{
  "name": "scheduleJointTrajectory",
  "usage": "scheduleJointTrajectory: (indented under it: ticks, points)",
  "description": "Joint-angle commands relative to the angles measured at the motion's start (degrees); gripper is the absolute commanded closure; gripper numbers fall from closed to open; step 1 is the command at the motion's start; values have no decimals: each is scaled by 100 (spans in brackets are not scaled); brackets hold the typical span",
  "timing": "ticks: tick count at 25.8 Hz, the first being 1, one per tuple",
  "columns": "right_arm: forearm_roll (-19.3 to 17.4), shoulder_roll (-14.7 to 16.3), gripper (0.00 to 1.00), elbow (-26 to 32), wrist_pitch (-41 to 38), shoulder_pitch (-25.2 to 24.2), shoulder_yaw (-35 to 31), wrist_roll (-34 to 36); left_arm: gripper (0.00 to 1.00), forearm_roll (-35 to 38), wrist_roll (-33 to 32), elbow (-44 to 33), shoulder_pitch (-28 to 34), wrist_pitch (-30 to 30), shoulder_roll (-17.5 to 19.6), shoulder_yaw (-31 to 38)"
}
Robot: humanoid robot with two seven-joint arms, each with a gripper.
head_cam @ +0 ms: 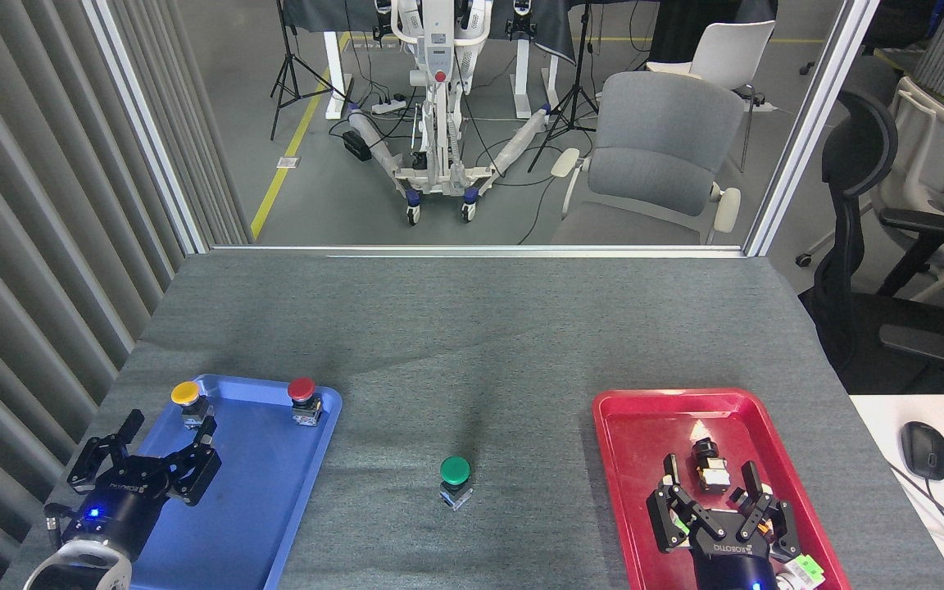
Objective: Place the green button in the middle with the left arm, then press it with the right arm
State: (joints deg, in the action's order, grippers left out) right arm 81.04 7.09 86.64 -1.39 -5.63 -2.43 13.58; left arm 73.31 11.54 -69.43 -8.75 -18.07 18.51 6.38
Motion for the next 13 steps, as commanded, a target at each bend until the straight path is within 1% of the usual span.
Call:
scheduleJointTrajectory:
  ticks: [1, 4, 5, 6, 7, 8, 9, 11, 12, 13]
  points:
    - [-9, 38, 0, -139, 34, 89, 146, -4, 0, -1, -20, 78, 40, -56, 21, -5]
    - [0, 38, 0, -508, 16, 150, 199, -127, 0, -1, -38, 78, 75, -48, -5, -5]
    - [9, 3, 2, -560, 25, 203, 339, -277, 0, -10, -46, 96, 75, -48, -5, -5]
    - [79, -23, 13, -622, 43, 308, 541, -470, 0, -10, -46, 87, 75, -56, -5, -5]
    - [97, -41, 31, -657, 60, 414, 752, -602, 0, -10, -38, 105, 66, -56, 4, -5]
    - [105, -59, 40, -710, 51, 528, 919, -637, 0, -10, -38, 140, 58, -65, 13, -5]
    - [123, -94, 42, -798, 43, 607, 1051, -646, 0, -10, -38, 105, 49, -92, 13, 3]
    - [176, -208, 42, -868, -19, 792, 1324, -664, 0, -45, -29, 34, 14, -232, 4, 12]
    - [229, -252, 45, -903, -72, 845, 1447, -664, 0, -98, -20, 78, -13, -276, -5, 12]
    - [290, -287, 51, -912, -133, 897, 1578, -672, 0, -177, -20, 114, -57, -294, -5, 3]
